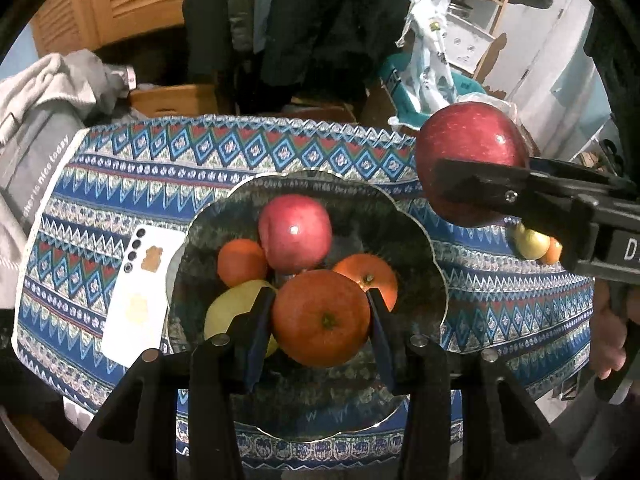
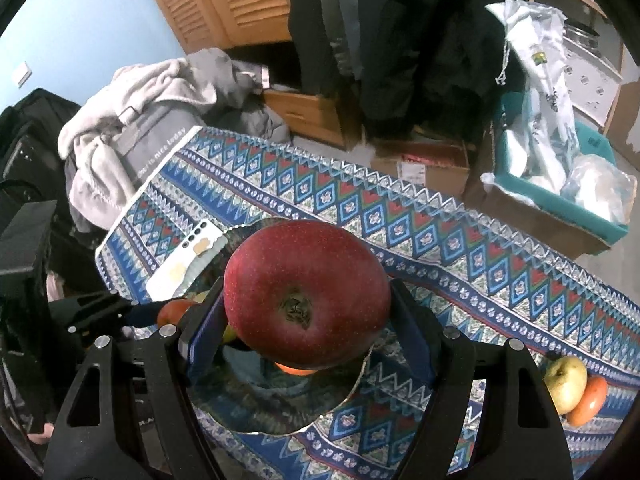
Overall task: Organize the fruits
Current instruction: 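Lower the red apple and tangerine into the bowl and open both tools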
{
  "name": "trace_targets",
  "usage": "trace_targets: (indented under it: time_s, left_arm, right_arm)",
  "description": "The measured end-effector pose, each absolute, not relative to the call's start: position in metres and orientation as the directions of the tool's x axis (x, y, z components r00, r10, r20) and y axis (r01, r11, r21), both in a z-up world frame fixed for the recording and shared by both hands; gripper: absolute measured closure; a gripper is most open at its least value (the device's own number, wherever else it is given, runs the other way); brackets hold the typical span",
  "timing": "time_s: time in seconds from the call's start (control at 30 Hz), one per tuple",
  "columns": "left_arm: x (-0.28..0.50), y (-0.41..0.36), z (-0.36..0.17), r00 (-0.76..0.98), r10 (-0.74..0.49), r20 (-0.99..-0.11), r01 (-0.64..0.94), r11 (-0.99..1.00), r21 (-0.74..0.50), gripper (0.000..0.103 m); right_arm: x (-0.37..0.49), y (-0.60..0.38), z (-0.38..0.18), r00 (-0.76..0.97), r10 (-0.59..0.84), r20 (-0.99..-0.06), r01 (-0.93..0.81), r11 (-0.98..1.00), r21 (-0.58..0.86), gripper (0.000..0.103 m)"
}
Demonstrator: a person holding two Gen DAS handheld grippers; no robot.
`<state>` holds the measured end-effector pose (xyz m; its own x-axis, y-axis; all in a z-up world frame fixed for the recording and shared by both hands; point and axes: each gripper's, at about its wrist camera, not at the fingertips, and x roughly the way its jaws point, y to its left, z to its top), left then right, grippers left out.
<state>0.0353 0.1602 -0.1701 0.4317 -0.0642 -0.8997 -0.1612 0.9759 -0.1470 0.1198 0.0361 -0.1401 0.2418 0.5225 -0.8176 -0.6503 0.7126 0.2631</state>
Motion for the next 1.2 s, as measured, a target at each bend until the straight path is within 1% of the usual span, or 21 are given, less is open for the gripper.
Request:
trace_targets:
  time_s: [0.37, 0.43, 0.5, 0.83, 1.03, 1.2]
  left_arm:
    - [0.039, 0.169, -0.18, 0.411, -0.06, -0.91, -0.197, 0.969, -0.152, 0.056]
    - [0.038, 0.172, -0.179, 0.416, -0.042, -0.908, -0.21, 0.968, -0.141, 0.052]
    - [0.038, 0.176, -0.178, 0.419, -0.028, -0.907, -0.224, 0.966, -0.133, 0.045]
    - [0.034, 0.199, -0.181, 0.41, 0.004, -0.912, -0.307, 0.942, -0.134, 0.044]
    - [0.032, 0.202, -0.181, 0.407, -0.001, -0.913, -0.317, 0.938, -0.142, 0.044]
    - [0.033, 0.202, -0.179, 0.41, 0.0, -0.912, -0.316, 0.938, -0.142, 0.043]
  right_arm:
    - [0.126, 0.05, -0.172, 0.198, 0.498, -0.844, -0.642, 0.717, 0.272, 0.026]
    - [0.129, 0.052, -0.178, 0.186, 0.494, -0.849, -0.636, 0.719, 0.279, 0.026]
    - [0.131, 0.055, -0.183, 0.176, 0.49, -0.854, -0.634, 0.72, 0.283, 0.026]
    - [0.138, 0.07, -0.207, 0.145, 0.457, -0.878, -0.63, 0.727, 0.274, 0.026]
    - [0.141, 0.072, -0.221, 0.124, 0.428, -0.895, -0.626, 0.733, 0.264, 0.025]
    - [0.144, 0.068, -0.212, 0.138, 0.458, -0.878, -0.622, 0.73, 0.283, 0.023]
